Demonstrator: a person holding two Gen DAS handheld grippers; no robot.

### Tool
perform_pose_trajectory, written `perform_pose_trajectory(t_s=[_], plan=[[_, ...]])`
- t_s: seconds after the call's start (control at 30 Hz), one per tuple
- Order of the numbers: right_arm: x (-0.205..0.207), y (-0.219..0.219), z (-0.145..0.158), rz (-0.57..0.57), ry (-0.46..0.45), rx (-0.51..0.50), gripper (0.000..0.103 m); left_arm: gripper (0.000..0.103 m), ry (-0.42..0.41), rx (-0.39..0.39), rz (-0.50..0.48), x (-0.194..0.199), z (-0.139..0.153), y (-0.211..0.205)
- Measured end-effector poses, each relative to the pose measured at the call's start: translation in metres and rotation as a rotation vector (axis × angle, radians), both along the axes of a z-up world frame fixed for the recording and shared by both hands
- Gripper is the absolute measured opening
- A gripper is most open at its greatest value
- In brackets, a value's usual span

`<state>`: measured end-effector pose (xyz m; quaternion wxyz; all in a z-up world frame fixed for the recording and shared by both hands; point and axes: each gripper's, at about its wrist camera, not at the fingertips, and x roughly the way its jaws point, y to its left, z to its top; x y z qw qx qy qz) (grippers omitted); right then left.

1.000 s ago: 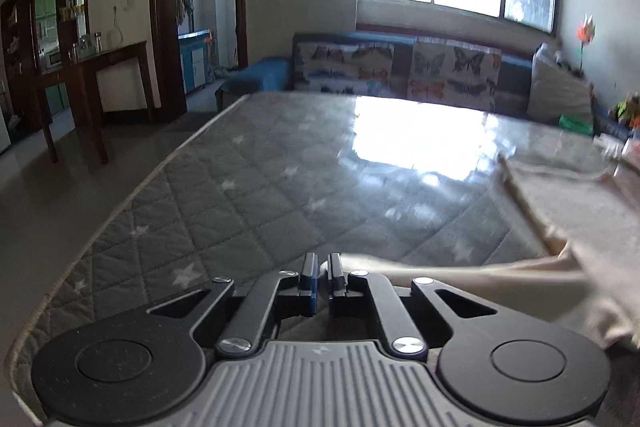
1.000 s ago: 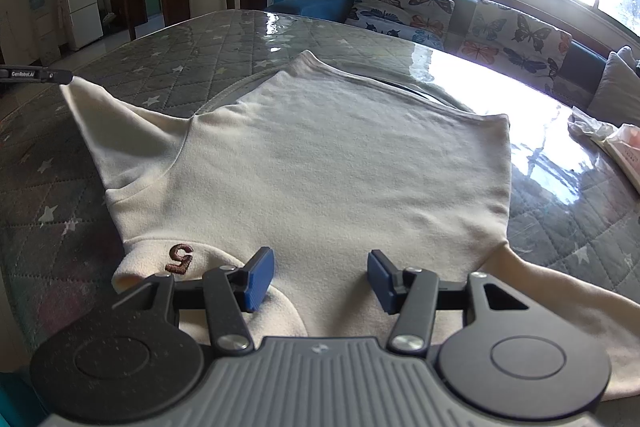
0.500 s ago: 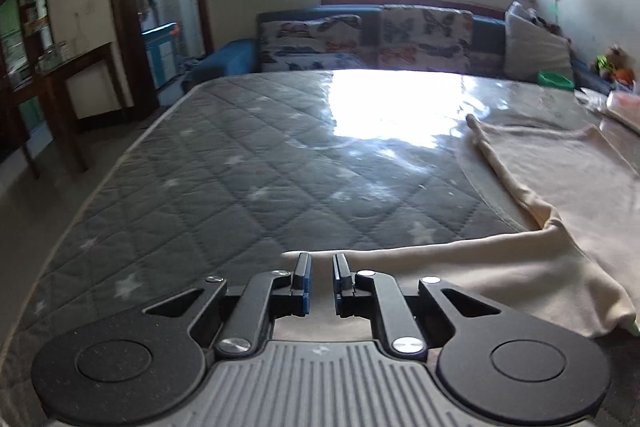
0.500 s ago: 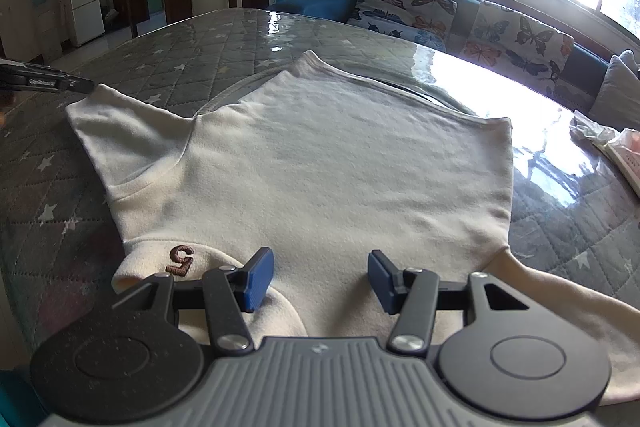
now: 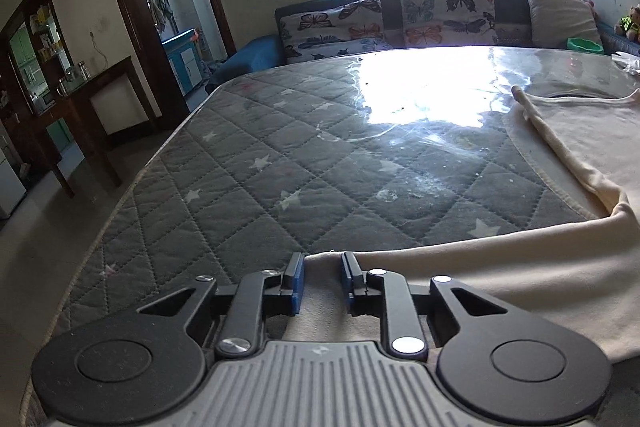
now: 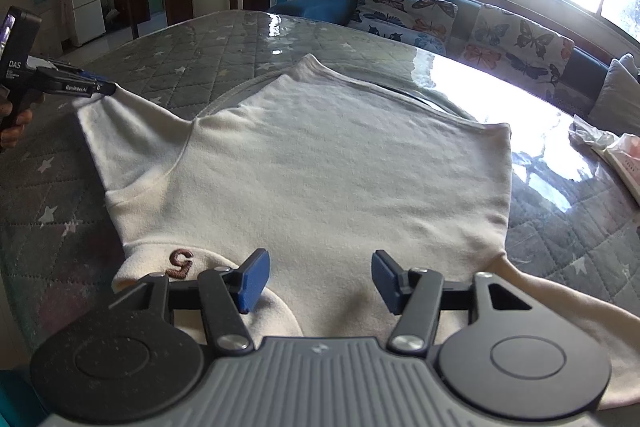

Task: Fold clothes

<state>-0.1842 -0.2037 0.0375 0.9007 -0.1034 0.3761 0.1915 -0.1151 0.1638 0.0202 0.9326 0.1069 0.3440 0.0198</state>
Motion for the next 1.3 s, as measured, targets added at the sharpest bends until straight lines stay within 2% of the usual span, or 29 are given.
perform_pose_trajectory(t_s=[0.27,0.4,0.5,0.63,0.87,1.0,1.2,1.23,1.3], plan=[[-0.006,0.023,0.002,0.103,0.005,-0.013,0.059,0.027,-0.031,-0.008,-0.004,-0.005,0.016,-0.014],[-0.01,0.035,0.005,0.15,-0.015,-0.049,0.059,0.027,-0.054,-0.063,-0.109,-0.024,0.034,-0.041],[-0.007,0.041,0.014,0.157,-0.036,-0.022,0.059,0.028,-0.047,-0.107,-0.228,-0.038,0.038,-0.073],[0.001,0.057,0.015,0.164,-0.04,0.014,0.059,0.028,-0.004,-0.146,-0.356,-0.048,0.03,-0.112],[-0.012,0.087,-0.006,0.266,0.004,-0.019,0.059,0.028,0.042,-0.125,-0.458,-0.059,0.007,-0.143],[-0.021,0.089,-0.002,0.291,-0.025,-0.032,0.059,0.029,0.034,-0.105,-0.467,-0.066,-0.002,-0.143],[-0.015,0.084,-0.007,0.251,0.024,0.006,0.059,0.03,0.051,-0.173,-0.388,-0.063,0.001,-0.125],[-0.017,0.084,-0.007,0.258,0.024,0.008,0.059,0.032,0.052,-0.189,-0.369,-0.064,0.002,-0.121],[-0.02,0.084,-0.004,0.267,0.004,0.001,0.059,0.044,0.045,-0.214,-0.317,-0.064,0.007,-0.111]])
